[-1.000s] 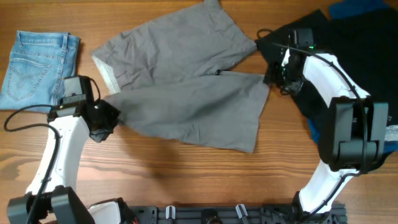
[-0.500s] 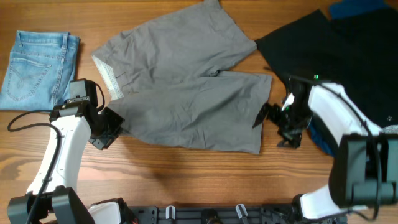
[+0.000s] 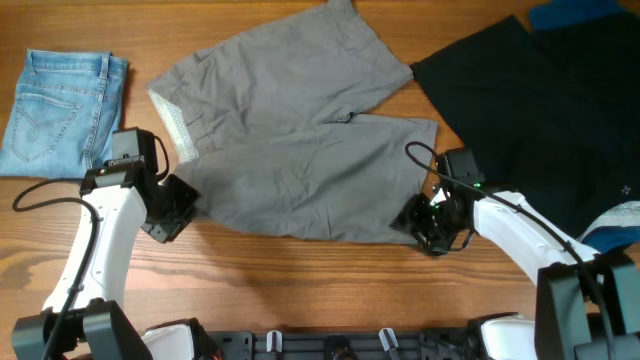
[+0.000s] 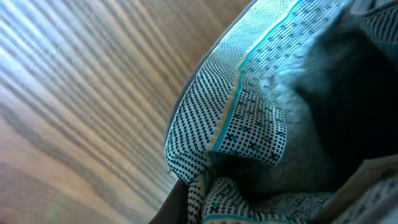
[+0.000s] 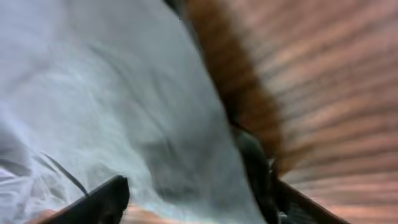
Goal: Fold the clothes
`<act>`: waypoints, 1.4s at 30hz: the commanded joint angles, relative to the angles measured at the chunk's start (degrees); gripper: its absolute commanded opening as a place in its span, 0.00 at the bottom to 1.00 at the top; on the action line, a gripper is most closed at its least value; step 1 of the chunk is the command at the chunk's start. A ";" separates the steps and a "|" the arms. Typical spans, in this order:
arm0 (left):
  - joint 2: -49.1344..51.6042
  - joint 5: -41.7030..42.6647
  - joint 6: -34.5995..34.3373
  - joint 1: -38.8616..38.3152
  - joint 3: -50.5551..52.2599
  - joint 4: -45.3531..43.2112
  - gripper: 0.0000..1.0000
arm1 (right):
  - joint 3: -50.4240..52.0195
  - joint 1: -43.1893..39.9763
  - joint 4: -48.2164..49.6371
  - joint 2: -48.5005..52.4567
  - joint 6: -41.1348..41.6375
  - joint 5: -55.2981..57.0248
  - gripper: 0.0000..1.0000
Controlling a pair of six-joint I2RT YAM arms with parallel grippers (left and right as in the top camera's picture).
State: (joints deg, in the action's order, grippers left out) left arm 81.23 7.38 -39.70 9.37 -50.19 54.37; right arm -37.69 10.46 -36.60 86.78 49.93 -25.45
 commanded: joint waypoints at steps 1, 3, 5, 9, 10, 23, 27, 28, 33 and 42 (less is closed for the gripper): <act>0.39 0.33 1.36 -0.26 0.26 3.41 0.04 | 0.81 0.07 0.00 0.31 -1.11 4.04 0.04; -0.70 0.52 7.30 -0.26 0.26 5.49 0.04 | -1.75 -1.03 -3.78 -0.46 -5.22 4.37 0.04; -2.84 0.74 10.67 -0.26 -0.22 7.82 0.04 | -5.86 -3.10 -9.40 -2.71 -6.95 7.32 0.04; -10.82 0.79 13.84 -0.26 -6.10 13.27 0.04 | -19.21 -7.93 -23.15 -12.68 -13.99 15.98 0.04; -12.72 1.22 13.86 -0.26 -7.52 13.62 0.04 | -22.10 -8.46 -25.73 -14.91 -15.12 18.03 0.04; -27.85 9.77 12.07 -0.26 -10.21 15.76 0.04 | -36.65 -9.46 -17.46 -22.69 -31.82 25.46 0.04; -22.16 -0.87 -4.85 -0.26 -10.08 11.58 0.04 | -36.65 -9.33 -0.70 -13.55 -34.95 16.09 0.04; -19.52 -2.14 -8.00 -0.26 -9.88 11.54 0.04 | -36.65 -9.27 2.82 -10.19 -34.91 13.55 0.04; -5.92 -7.72 -13.79 -0.20 -9.81 7.91 0.04 | -36.65 -6.25 16.28 3.78 -34.91 8.48 0.04; 8.90 -11.96 -18.67 -0.11 -9.81 -6.19 0.04 | -36.65 3.21 43.71 22.45 -34.80 8.55 0.04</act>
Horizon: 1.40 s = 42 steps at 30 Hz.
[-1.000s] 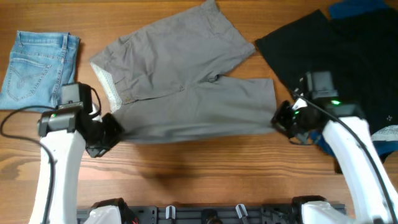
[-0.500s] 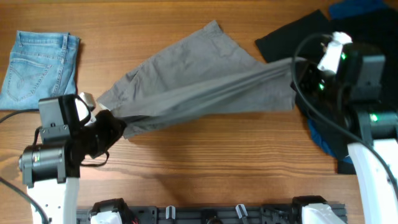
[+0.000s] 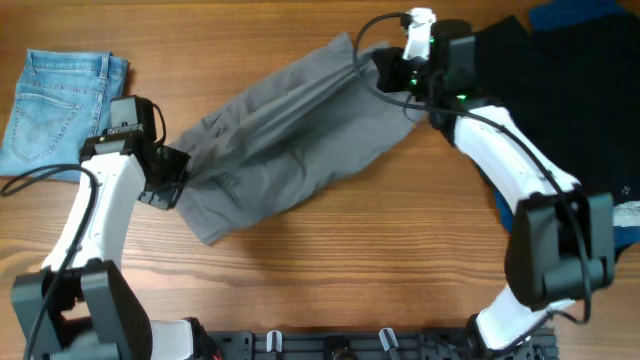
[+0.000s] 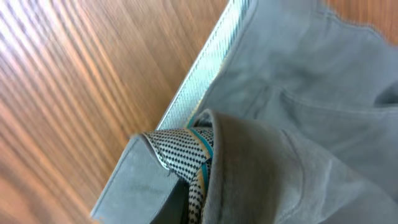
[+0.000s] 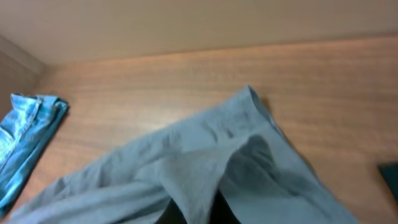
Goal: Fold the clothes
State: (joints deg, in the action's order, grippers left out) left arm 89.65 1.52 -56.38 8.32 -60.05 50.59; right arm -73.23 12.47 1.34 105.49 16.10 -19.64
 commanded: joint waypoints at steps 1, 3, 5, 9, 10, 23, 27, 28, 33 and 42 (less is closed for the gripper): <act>0.50 -6.10 -2.05 0.94 0.04 -4.09 0.13 | -1.11 2.01 9.46 5.55 -0.90 2.86 0.10; 0.52 -6.12 -1.95 0.96 0.04 -5.20 0.72 | -1.11 2.69 13.33 7.74 -0.48 2.86 1.00; 0.52 -5.84 -1.88 0.94 0.04 -4.68 0.93 | -1.11 2.45 11.78 8.00 -0.72 3.37 1.00; 0.52 -3.61 2.40 0.94 0.04 -3.21 1.00 | -1.11 -0.11 0.26 8.00 -0.94 6.43 1.00; 0.52 -2.95 3.21 0.94 0.04 -2.51 1.00 | -1.11 -0.92 -3.15 8.00 -0.98 7.43 1.00; 0.52 -1.99 7.06 0.87 0.04 7.76 1.00 | -0.92 -3.89 -21.81 14.29 -6.71 13.92 0.26; 0.52 -1.99 13.62 0.90 0.04 6.45 1.00 | -0.92 -6.38 -46.51 14.19 9.88 29.20 0.04; 0.52 -1.90 15.34 0.90 0.04 5.95 1.00 | -0.92 -8.07 -51.98 14.19 14.58 32.52 0.04; 2.36 10.91 30.82 0.90 0.04 0.22 1.00 | -1.03 -10.84 -56.48 13.75 13.22 32.15 0.22; 15.69 25.62 42.29 0.04 0.04 -5.25 1.00 | -4.35 -10.84 -54.23 -5.01 2.99 22.25 1.00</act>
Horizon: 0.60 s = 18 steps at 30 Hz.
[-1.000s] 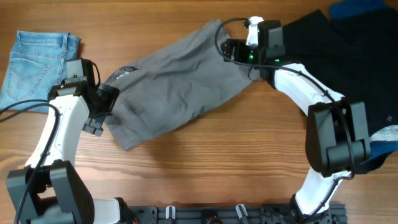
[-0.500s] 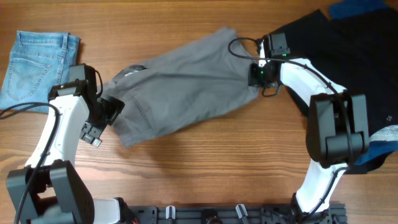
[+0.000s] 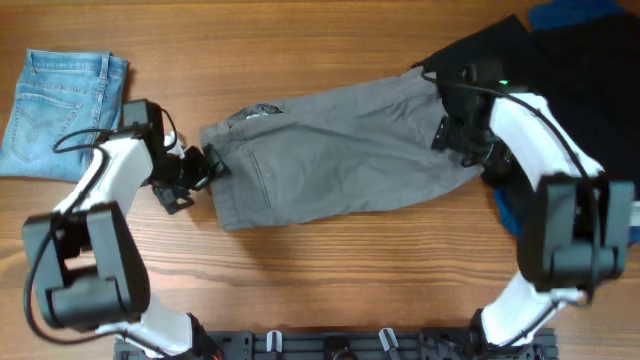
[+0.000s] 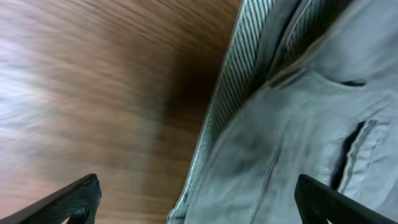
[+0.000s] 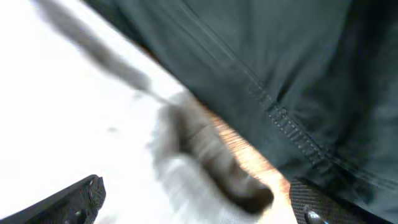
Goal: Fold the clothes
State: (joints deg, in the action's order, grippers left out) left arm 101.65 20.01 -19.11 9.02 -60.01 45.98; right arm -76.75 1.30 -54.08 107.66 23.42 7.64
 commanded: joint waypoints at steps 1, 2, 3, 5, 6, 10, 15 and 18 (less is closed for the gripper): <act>4.90 8.28 5.46 -1.29 0.00 -0.81 1.00 | -0.83 0.33 1.84 -8.98 -5.77 -6.93 1.00; 6.03 8.28 5.44 -2.05 0.02 -1.03 1.00 | -0.83 0.33 2.29 -10.29 -6.19 -8.41 1.00; 7.10 8.31 5.44 -3.13 0.02 -1.31 0.97 | -0.83 0.35 2.91 -11.26 -7.26 -10.99 0.99; 8.31 8.92 5.42 -5.95 0.02 -2.51 0.71 | -0.79 0.35 4.17 -11.43 -10.88 -19.45 0.96; 8.31 8.79 5.44 -7.50 0.02 -2.49 0.63 | -0.59 0.39 4.68 -11.39 -12.37 -22.40 0.90; 8.28 0.96 4.72 -9.20 0.00 -0.68 0.16 | -0.37 1.31 4.04 -10.45 -12.90 -26.67 0.27; 7.82 -3.93 3.65 -7.21 -3.17 7.87 0.04 | 2.62 7.52 5.62 -7.65 -12.79 -30.58 0.04; 6.01 -4.92 3.30 -6.86 -13.99 18.56 0.04 | 4.68 14.91 8.09 -2.29 -12.92 -37.53 0.04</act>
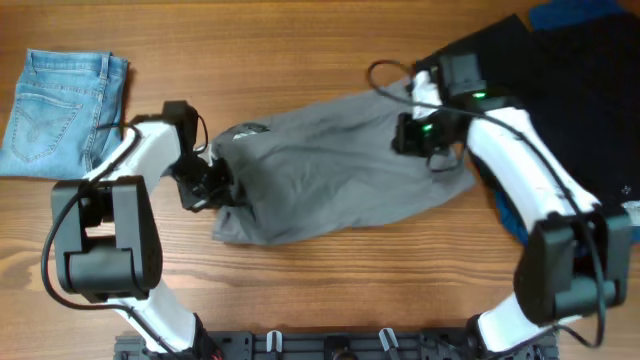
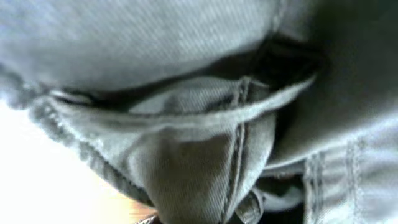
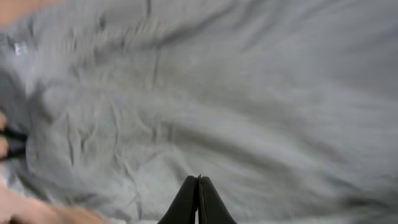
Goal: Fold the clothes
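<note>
The grey shorts [image 1: 340, 170] lie folded in half lengthwise across the middle of the table, rumpled at the waist end. My left gripper [image 1: 205, 182] is at that waist end. In the left wrist view bunched grey cloth [image 2: 205, 155] fills the frame and runs down into the jaws, hiding the fingers. My right gripper [image 1: 418, 135] hovers over the leg end. In the right wrist view its fingers [image 3: 199, 182] are shut together, with nothing between them, above grey cloth [image 3: 205, 93].
Folded blue jeans [image 1: 62, 95] lie at the far left. A black garment [image 1: 565, 110] covers the right side, with blue cloth [image 1: 575, 12] at the far right corner and more blue [image 1: 508, 215] under my right arm.
My left gripper was open on the wood beside the waistband; now it is in the waist end with cloth bunched in it. My right gripper has shut and moved left over the shorts.
First the shorts lay spread flat, with both grippers holding the near edge. Then both held the cloth, raised and doubled toward the far side. After that the shorts lay folded in half with both grippers open at the ends. Now the left holds the waist end.
</note>
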`<act>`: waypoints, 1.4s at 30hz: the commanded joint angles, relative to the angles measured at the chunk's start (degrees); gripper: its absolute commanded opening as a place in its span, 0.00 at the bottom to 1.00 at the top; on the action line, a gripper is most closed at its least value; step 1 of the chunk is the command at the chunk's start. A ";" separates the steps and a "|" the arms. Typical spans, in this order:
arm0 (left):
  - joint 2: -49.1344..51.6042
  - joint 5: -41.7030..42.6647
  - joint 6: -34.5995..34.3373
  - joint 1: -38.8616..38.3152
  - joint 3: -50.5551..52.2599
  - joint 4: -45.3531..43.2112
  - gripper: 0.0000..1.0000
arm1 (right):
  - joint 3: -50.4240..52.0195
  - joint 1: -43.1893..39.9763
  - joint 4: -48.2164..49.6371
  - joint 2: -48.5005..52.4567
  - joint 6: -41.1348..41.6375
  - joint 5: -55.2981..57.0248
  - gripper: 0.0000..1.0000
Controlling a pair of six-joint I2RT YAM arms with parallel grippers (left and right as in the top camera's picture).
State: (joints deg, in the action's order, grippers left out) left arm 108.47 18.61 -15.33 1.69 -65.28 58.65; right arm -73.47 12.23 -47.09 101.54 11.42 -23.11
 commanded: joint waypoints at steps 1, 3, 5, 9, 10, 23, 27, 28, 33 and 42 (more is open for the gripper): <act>-1.40 -3.50 -0.52 0.46 -11.91 8.48 0.04 | 1.42 6.34 2.08 5.64 -0.92 -9.31 0.04; -2.73 -3.50 -0.52 0.46 -16.68 12.28 0.04 | 1.42 11.15 4.33 8.96 -0.85 -13.68 0.04; -4.26 -3.37 -0.52 0.46 -21.88 17.42 0.04 | 1.44 16.06 7.37 12.31 0.85 -14.12 0.04; -9.62 -2.99 -0.50 0.42 -28.39 23.87 0.04 | 1.44 23.78 23.10 20.28 10.45 -13.86 0.04; -11.72 -3.04 -0.48 0.46 -28.39 22.99 0.04 | 1.44 25.46 27.08 21.81 12.07 -14.43 0.04; -16.85 -0.09 -0.48 0.31 -28.39 18.29 0.04 | -6.58 11.69 7.32 10.69 0.48 -4.74 0.04; -16.85 -0.04 -0.50 0.28 -28.37 18.21 0.04 | -5.18 2.93 -0.74 10.05 -0.57 9.14 0.04; -16.85 -0.02 -0.52 0.20 -28.37 18.03 0.04 | -3.93 2.05 -0.46 10.05 -1.29 9.18 0.04; -16.83 -0.02 -1.84 -5.16 -28.37 15.56 0.04 | 4.48 2.23 6.56 10.78 0.79 9.14 0.04; -7.91 0.22 -4.94 -24.55 -28.37 6.95 0.06 | 10.51 4.31 12.59 10.78 3.67 2.05 0.04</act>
State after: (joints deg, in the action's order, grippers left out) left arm 96.44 17.85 -17.96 -17.96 -92.27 67.55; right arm -65.14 14.61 -34.54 110.87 13.82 -20.62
